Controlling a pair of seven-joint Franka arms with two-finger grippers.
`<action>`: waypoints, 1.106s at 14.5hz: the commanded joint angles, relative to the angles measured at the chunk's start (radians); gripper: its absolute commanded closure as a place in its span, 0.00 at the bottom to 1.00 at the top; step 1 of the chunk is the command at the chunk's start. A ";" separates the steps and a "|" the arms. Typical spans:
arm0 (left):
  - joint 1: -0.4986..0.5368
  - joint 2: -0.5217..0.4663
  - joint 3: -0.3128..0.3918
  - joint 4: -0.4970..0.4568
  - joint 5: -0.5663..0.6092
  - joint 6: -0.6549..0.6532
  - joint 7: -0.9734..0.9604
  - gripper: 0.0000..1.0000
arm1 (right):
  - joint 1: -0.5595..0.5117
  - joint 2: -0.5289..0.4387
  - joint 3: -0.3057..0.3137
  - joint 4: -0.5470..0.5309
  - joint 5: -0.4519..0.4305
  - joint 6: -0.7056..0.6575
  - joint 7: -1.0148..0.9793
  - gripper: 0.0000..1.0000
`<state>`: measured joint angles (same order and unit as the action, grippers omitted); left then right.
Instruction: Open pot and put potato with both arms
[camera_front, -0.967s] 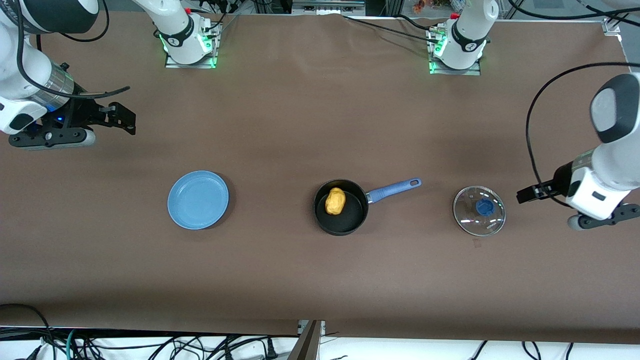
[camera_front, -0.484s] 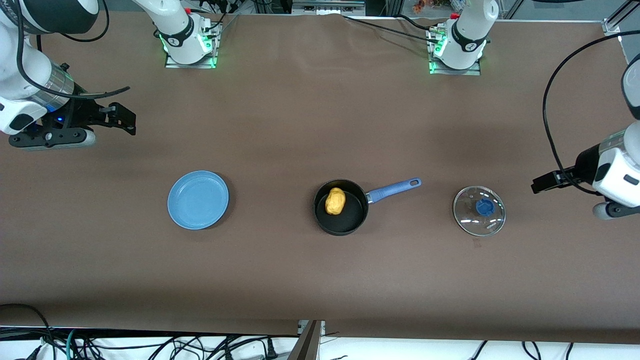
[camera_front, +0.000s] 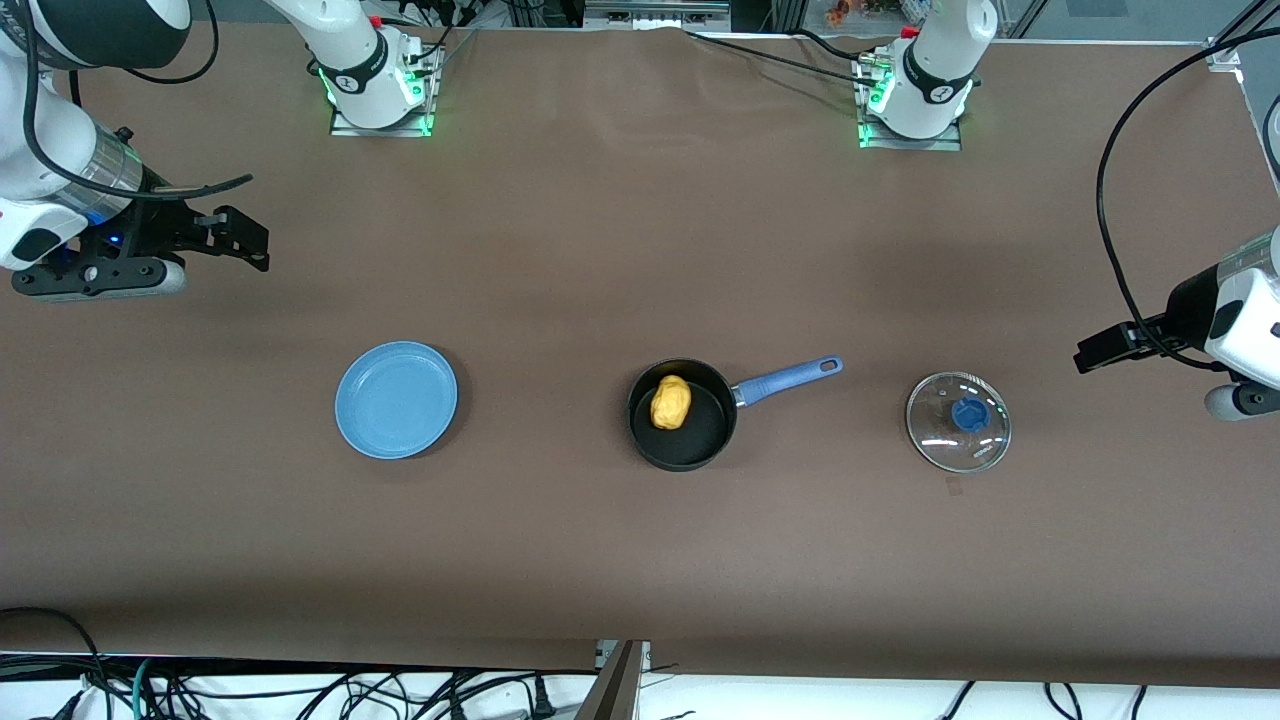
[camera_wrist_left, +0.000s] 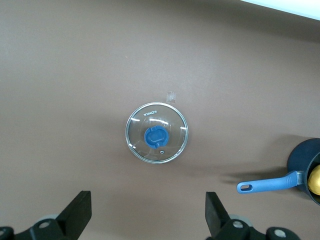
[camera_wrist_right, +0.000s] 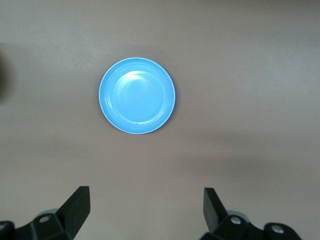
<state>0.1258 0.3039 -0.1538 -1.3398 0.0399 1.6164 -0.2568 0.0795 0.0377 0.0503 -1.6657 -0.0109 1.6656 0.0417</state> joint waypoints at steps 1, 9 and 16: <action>0.003 0.001 -0.001 0.022 -0.008 -0.010 0.031 0.00 | -0.009 0.010 0.003 0.021 0.011 -0.001 -0.006 0.00; 0.003 0.004 0.003 0.024 -0.006 0.028 0.109 0.00 | -0.009 0.010 0.003 0.020 0.012 -0.003 -0.013 0.00; 0.006 0.023 0.008 0.059 -0.006 0.031 0.137 0.00 | -0.009 0.010 0.003 0.021 0.012 -0.001 -0.008 0.00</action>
